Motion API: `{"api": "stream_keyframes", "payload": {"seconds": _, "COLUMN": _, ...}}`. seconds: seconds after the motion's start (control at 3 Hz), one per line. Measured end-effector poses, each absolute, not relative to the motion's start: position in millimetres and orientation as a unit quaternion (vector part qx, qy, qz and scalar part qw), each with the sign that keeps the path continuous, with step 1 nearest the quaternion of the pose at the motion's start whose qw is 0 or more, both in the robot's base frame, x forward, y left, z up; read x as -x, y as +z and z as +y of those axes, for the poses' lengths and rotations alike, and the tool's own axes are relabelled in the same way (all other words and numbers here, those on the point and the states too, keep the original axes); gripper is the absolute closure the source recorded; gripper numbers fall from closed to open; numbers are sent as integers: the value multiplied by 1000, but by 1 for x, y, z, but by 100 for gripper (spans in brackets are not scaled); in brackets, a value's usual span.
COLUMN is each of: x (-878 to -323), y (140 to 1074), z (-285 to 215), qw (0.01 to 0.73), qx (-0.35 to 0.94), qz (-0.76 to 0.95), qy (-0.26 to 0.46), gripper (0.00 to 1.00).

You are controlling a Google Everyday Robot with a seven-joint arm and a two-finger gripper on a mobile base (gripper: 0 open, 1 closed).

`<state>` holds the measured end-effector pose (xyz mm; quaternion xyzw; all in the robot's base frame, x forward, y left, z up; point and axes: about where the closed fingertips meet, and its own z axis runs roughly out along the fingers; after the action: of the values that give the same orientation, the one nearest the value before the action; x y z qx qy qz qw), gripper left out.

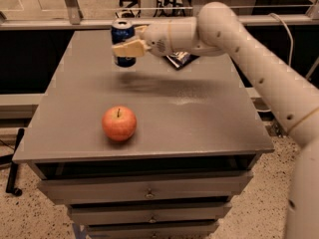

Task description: Move pepsi can near apple

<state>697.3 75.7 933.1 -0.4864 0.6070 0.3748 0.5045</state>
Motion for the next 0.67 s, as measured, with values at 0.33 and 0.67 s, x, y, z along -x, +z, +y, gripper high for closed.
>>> {"api": "stream_keyframes", "payload": {"seconds": 0.33, "x": -672, "y": 935, "z": 21, "qw": 509, "qx": 478, "qz": 613, "qy": 370, "gripper": 100}}
{"api": "stream_keyframes", "payload": {"seconds": 0.67, "x": -613, "y": 950, "z": -59, "qw": 505, "qx": 475, "qz": 637, "qy": 336, "gripper": 100}}
